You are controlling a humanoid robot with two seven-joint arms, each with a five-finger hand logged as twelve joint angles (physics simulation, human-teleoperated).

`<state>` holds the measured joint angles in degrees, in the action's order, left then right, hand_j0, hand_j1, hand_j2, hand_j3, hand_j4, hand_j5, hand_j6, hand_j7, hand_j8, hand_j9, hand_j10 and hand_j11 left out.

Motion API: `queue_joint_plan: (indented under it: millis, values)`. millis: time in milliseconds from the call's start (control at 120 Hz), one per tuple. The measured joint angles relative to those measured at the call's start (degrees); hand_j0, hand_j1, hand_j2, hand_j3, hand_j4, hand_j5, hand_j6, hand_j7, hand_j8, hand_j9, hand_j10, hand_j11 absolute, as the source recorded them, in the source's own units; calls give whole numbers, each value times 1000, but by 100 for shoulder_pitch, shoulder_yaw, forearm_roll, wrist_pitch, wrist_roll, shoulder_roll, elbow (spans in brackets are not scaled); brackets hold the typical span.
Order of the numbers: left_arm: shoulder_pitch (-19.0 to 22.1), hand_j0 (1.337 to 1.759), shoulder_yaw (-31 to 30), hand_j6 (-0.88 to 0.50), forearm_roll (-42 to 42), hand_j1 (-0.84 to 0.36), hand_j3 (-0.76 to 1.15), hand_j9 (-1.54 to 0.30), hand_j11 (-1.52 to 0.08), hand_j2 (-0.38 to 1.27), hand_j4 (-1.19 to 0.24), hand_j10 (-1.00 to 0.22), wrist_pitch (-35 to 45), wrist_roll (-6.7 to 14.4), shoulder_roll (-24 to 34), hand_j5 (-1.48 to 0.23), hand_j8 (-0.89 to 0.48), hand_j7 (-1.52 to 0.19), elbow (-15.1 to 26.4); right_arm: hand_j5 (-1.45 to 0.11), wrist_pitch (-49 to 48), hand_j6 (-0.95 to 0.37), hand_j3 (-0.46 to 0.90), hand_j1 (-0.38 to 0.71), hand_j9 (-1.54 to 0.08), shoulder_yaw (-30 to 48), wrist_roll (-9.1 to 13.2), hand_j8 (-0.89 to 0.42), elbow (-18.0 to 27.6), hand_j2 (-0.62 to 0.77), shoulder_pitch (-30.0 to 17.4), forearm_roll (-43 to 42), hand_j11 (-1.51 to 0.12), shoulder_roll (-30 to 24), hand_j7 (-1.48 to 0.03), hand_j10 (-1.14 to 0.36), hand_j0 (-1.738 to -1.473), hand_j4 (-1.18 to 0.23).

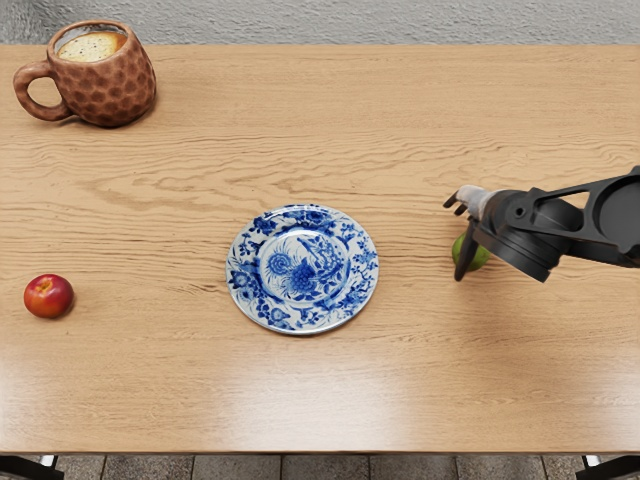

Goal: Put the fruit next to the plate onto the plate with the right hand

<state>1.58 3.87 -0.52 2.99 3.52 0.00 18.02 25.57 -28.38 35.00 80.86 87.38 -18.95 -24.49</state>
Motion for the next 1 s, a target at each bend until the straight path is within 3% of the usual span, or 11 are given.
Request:
queue_joint_plan:
  millis: [367,633,1000]
  values:
    - [0,1658,0,-2,0,346,0,-3,-3,0,-2,-2,0,0,0,-3,-2,-3,0,-262,-38,-204,0,-108,-262,-65,0,-203,145,-39,30,6,-262,-212,-262,-203,-1658,-203]
    - [0,1658,0,-2,0,346,0,-3,-3,0,-2,-2,0,0,0,-3,-2,-3,0,-372,-47,-287,0,-7,-372,-58,0,-287,165,-56,17,14,-372,-239,-372,-287,-1658,-287]
    - [0,1658,0,-2,0,346,0,-3,-3,0,-2,-2,0,0,0,-3,-2,-3,0,-410,-57,-316,0,28,-409,-70,0,-316,169,-62,4,31,-409,-250,-409,-316,-1658,-316]
